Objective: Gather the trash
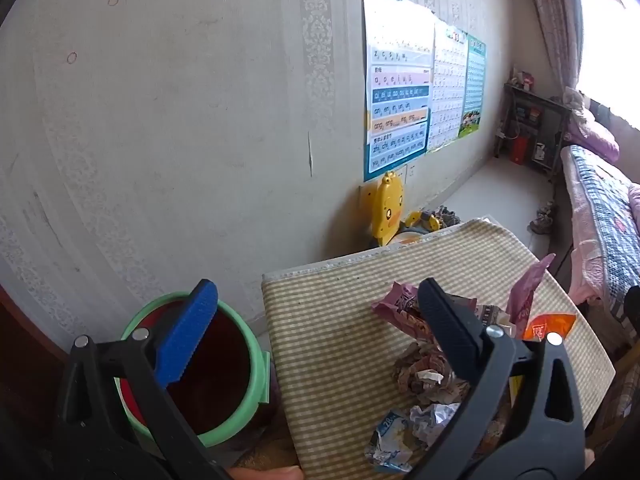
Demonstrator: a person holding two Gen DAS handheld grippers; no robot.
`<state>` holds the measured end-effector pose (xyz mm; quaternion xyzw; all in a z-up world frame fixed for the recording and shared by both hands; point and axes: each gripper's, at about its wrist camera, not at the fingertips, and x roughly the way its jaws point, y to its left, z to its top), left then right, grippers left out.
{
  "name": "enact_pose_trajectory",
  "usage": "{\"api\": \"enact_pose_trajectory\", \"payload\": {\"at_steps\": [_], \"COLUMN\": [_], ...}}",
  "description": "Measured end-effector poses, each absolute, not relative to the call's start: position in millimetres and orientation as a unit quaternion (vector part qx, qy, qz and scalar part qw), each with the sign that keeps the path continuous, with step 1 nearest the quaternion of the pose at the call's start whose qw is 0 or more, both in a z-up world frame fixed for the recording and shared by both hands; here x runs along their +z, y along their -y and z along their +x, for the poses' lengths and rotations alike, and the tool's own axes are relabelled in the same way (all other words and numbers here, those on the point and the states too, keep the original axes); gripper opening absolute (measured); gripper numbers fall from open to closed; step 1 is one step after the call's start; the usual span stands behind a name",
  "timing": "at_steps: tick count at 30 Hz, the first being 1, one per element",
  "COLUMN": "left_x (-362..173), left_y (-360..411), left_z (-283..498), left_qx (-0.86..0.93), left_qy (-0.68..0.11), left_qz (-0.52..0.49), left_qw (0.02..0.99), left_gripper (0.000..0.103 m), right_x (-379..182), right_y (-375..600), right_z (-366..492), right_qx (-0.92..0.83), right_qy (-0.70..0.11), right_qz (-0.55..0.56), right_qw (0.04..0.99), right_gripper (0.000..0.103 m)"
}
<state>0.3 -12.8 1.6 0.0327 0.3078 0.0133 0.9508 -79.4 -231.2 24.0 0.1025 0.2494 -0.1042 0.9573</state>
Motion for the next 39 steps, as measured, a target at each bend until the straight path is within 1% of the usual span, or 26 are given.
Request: {"api": "enact_pose_trajectory", "payload": {"at_steps": [4,10,18,21,23,25,29,34,37,39], "left_x": [2.1,6.4,-23.3,-19.1,-8.7,2.9,6.7,-12.9,-9.9,-3.6], "left_y": [26.3,49.7,80.4,88.2,95.8,103.4,101.0,72.8,48.0,35.8], "left_z": [4.1,4.0,18.6,30.0,43.0,47.5,36.5,12.4,3.6,-3.9], "left_qx": [0.044,0.060,0.022,0.028,0.019,-0.006,-0.046,-0.083,-0.075,-0.065], "left_qy": [-0.302,-0.290,-0.301,-0.291,-0.316,-0.332,-0.322,-0.299,-0.335,-0.333], "left_qz": [0.059,0.055,0.081,0.111,0.110,0.093,0.083,0.071,0.079,0.093], "left_qw": [0.950,0.954,0.950,0.950,0.942,0.939,0.942,0.948,0.936,0.936], "left_gripper": [0.098,0.098,0.098,0.098,0.098,0.098,0.098,0.098,0.098,0.098], "right_x": [13.4,-1.1,-23.9,-18.7,-8.1,2.4,16.5,17.9,26.5,36.6], "right_y": [246.3,253.7,266.6,270.1,271.3,272.5,273.3,246.5,234.6,231.0], "right_z": [-68.2,-54.9,-44.1,-24.0,-8.4,-1.8,-2.9,-31.2,-48.3,-66.9], "right_qx": [-0.061,-0.034,-0.034,-0.021,-0.018,-0.025,-0.065,-0.069,-0.091,-0.073], "right_qy": [-0.249,-0.267,-0.298,-0.310,-0.340,-0.349,-0.347,-0.290,-0.306,-0.294], "right_qz": [0.116,0.094,0.127,0.101,0.077,0.070,0.104,0.087,0.107,0.147], "right_qw": [0.960,0.959,0.946,0.945,0.937,0.934,0.930,0.950,0.942,0.942], "right_gripper": [0.096,0.096,0.096,0.096,0.096,0.096,0.096,0.096,0.096,0.096]}}
